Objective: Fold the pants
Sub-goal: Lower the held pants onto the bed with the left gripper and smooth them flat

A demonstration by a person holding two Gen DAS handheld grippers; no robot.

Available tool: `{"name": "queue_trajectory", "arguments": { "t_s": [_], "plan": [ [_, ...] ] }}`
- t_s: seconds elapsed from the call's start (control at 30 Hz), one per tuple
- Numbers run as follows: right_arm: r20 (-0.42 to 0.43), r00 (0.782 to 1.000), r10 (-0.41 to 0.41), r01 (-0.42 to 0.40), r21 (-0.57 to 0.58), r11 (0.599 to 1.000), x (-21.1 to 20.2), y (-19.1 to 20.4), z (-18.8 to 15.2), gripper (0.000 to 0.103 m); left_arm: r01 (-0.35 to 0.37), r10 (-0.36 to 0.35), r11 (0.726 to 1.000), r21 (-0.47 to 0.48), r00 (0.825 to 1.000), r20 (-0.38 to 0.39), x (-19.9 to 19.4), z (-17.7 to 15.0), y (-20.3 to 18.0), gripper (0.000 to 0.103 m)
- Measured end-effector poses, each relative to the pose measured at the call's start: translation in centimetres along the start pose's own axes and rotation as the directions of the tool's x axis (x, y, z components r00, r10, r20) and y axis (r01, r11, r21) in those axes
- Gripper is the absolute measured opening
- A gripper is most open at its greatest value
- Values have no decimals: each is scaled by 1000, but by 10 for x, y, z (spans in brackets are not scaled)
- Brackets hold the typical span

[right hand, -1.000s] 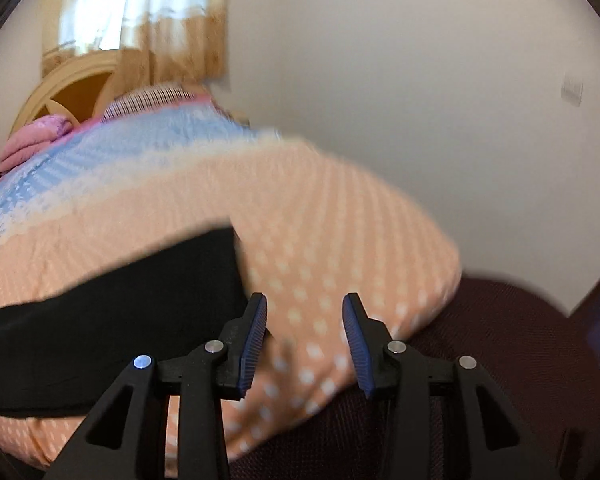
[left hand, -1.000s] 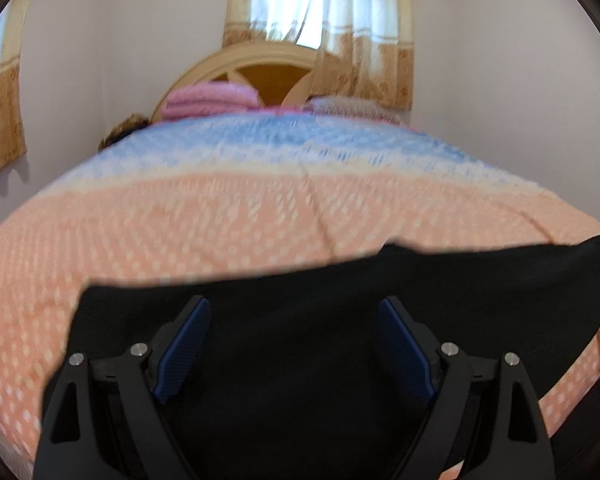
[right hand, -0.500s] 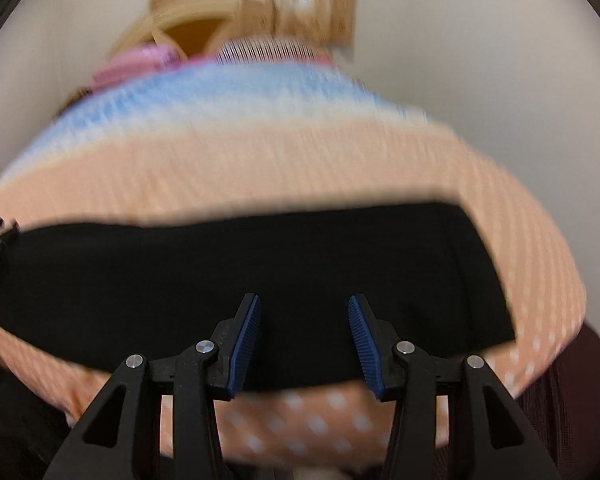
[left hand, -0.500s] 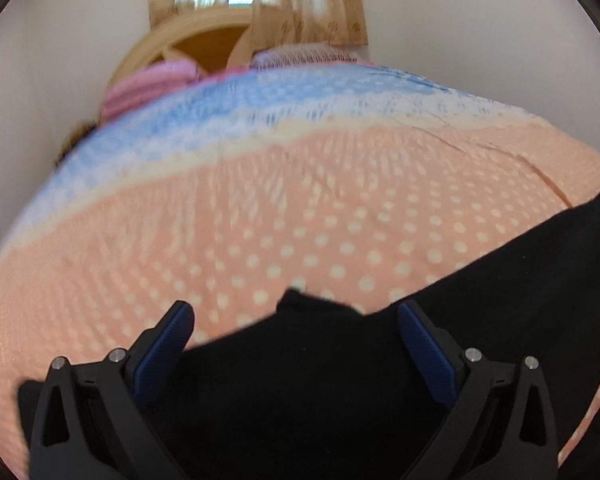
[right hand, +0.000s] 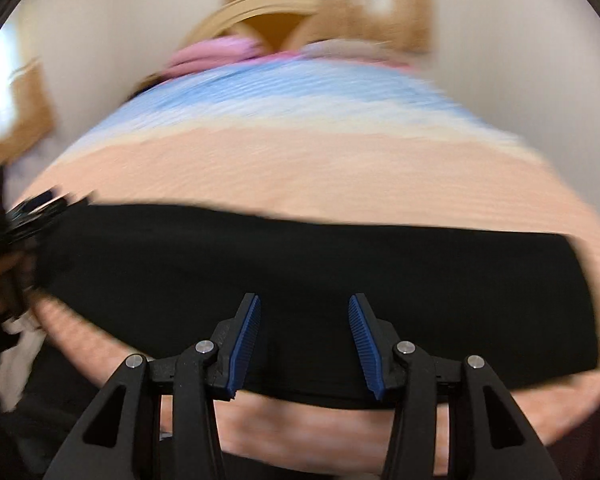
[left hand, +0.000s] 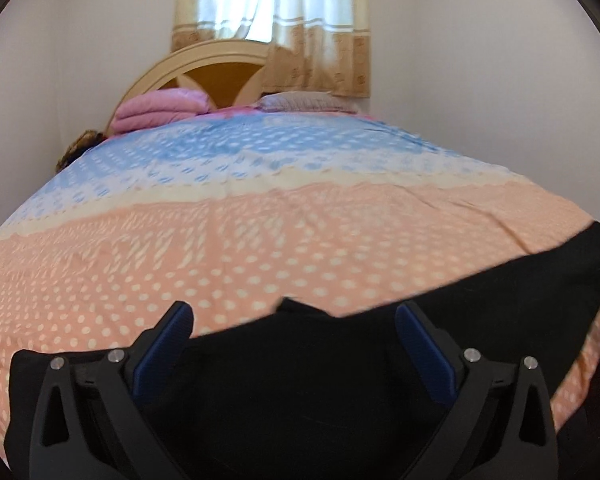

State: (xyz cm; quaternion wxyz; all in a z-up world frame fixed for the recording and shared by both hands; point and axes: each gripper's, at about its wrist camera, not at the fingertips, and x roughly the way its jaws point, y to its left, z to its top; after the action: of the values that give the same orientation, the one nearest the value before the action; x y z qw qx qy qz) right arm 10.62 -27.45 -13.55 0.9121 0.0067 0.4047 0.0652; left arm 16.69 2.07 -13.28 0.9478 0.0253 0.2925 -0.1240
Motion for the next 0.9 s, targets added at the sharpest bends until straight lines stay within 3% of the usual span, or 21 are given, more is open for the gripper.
{"name": "queue_trajectory", "arguments": {
  "t_s": [0.1,0.13,0.2,0.27,0.33,0.43,0.53,0.63,0.7,0.9],
  "plan": [
    [-60,996,73,-78,-96,992,29,38,-13,48,19,-18,999,31,999,-38,3,-11,-9,103],
    [-100,993,66,-77,-115,990,37,47,-23,49,23,-22,999,30,999,-50,7,-15,-9,103],
    [-78,997,14,-28,-174,984,33,57,-37,49,28,-27,999,15,996,-82,7,-27,-6,103],
    [-113,993,16,-39,-205,978,27,57,-41,50,22,-21,1000,8,995,-99,7,-36,-2,103],
    [-111,994,27,-48,-196,979,17,52,-39,50,6,-5,1000,5,995,-100,3,-42,1,103],
    [-32,998,48,-52,-145,988,9,49,-25,50,-12,10,1000,-20,996,-92,-3,-44,6,103],
    [1,999,41,-40,-124,991,20,54,-13,51,-35,28,997,-68,994,-103,-6,-46,13,103],
    [-76,997,-16,7,-123,992,51,62,-12,51,-62,52,996,-71,991,-123,-4,-51,16,103],
    [-67,996,-59,49,-150,987,49,71,-12,52,-76,65,994,-79,989,-134,-8,-55,21,103],
    [-95,992,-83,71,-118,990,51,68,-9,52,-98,82,990,-106,986,-143,-10,-61,28,103]
  ]
}}
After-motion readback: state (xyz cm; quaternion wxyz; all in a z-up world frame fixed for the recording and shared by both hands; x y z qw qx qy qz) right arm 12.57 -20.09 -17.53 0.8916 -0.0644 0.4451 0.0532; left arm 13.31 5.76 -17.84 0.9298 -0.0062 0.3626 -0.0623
